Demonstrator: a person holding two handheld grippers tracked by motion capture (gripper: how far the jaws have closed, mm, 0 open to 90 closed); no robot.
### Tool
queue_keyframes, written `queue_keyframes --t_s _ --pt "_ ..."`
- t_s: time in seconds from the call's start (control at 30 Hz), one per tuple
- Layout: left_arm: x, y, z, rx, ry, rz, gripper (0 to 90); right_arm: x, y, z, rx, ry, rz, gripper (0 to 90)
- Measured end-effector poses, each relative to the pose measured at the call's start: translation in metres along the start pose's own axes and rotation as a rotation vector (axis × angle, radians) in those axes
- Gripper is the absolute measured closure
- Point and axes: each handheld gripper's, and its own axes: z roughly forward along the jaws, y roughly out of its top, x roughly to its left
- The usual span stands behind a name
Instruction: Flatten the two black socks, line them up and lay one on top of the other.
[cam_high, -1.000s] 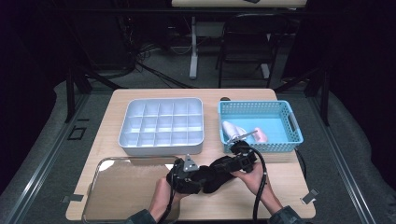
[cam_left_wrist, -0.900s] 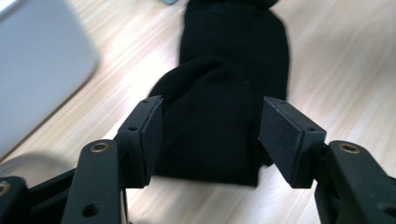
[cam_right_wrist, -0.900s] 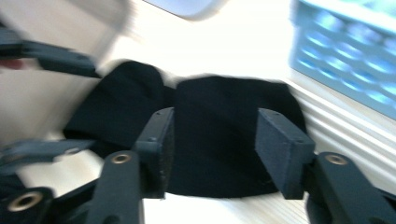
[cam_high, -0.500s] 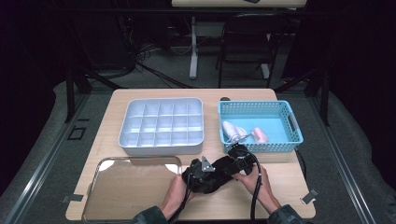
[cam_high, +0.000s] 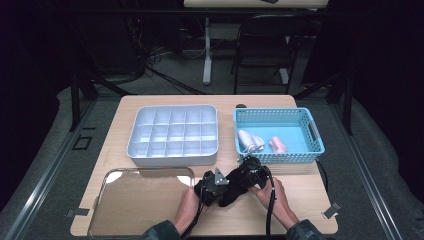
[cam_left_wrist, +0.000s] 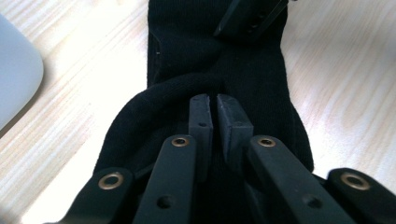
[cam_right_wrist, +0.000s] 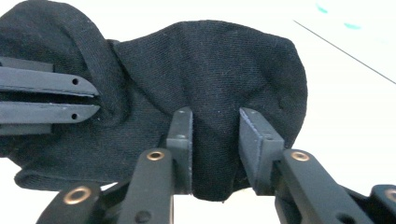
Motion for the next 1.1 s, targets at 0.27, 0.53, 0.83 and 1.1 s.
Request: queue_keyframes --t_s 0.27,0.53,0.83,1.1 --pt "0.011 -0.007 -0.03 -0.134 -0.058 -0.09 86.1 -0.011 -0.002 -0.008 -0.001 0.028 0.028 71.9" --pt "0.024 -0.015 -0.051 -0.204 -0.046 -0.148 85.9 -0.015 -0.011 -0.028 -0.039 -0.003 0.044 71.9" --pt "0.029 -0.029 -0.051 -0.169 -0.05 -0.188 83.3 -0.025 -0.022 -0.035 -0.049 -0.015 0.05 71.8" --pt "0.034 -0.039 -0.056 -0.09 -0.012 -0.211 71.9 -0.025 -0.021 -0.033 -0.041 -0.059 0.036 71.7"
